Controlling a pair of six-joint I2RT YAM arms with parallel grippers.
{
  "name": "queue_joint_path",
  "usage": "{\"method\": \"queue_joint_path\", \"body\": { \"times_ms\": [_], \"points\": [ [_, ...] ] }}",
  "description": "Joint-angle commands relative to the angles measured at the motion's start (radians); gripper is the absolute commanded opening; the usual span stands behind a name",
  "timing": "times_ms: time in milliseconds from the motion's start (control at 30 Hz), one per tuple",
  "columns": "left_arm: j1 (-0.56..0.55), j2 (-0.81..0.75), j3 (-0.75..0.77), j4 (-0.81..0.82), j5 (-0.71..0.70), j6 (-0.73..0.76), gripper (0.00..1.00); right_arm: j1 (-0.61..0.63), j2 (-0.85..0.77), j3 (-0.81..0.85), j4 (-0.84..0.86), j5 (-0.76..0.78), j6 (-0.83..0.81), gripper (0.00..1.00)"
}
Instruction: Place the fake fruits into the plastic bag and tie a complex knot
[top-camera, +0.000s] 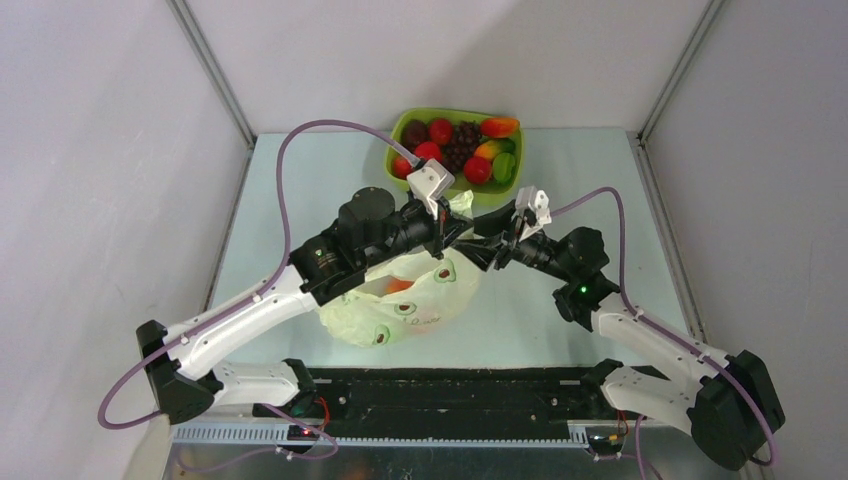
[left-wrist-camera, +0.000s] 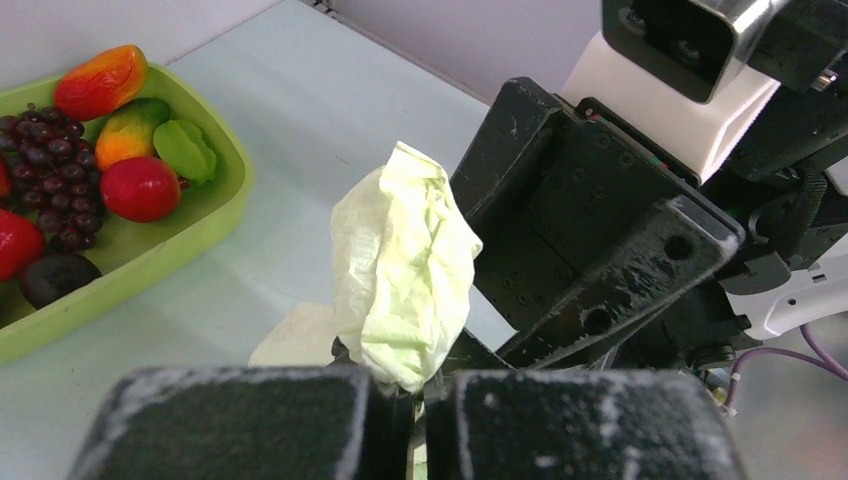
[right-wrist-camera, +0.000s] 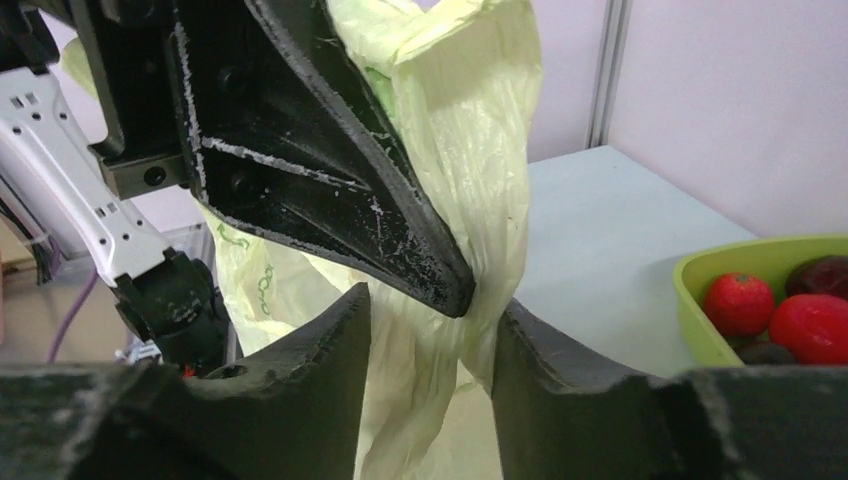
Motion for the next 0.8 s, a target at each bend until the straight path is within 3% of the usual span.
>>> {"method": "queue_joint_path", "body": {
  "times_ms": [0,67,100,133,167,200,233,267,333,533,767],
  "points": [
    [0.008,-0.033,-0.004,0.054,0.003,-0.019,0.00,0.010,0.010,0.000,0.073,0.047,0.024,0.35],
    [0.010,-0.034,0.000,0.044,0.007,-0.015,0.00,0.008,0.008,0.000,0.059,0.064,0.030,0.12],
    [0.011,-0.034,0.006,0.023,0.012,-0.011,0.03,0.008,0.006,0.000,0.054,0.069,0.030,0.07],
    [0.010,-0.034,0.027,0.004,0.027,0.005,0.22,0.005,0.003,0.000,0.040,0.070,0.030,0.00],
    [0.010,-0.033,0.040,-0.039,0.034,0.018,0.36,0.002,0.001,0.000,0.024,0.071,0.030,0.00],
    [0.011,-0.035,0.064,-0.063,0.028,0.045,0.66,-0.007,-0.006,0.000,0.016,0.069,0.030,0.00],
    [0.010,-0.041,0.073,-0.109,0.019,0.059,0.89,-0.021,-0.012,0.000,0.003,0.061,0.036,0.00],
    [0.011,-0.056,0.089,-0.130,0.001,0.092,0.94,-0.029,-0.015,0.000,-0.002,0.047,0.045,0.00],
    [0.019,-0.087,0.106,-0.207,-0.008,0.137,0.99,-0.059,-0.024,0.000,-0.014,0.021,0.065,0.00],
    [0.081,-0.207,0.139,-0.339,0.085,0.225,0.99,-0.163,-0.030,0.000,-0.024,-0.085,0.135,0.00],
    [0.195,-0.389,0.089,-0.401,0.113,0.250,0.99,-0.240,-0.042,0.008,-0.047,-0.145,0.151,0.00]
  ]
}}
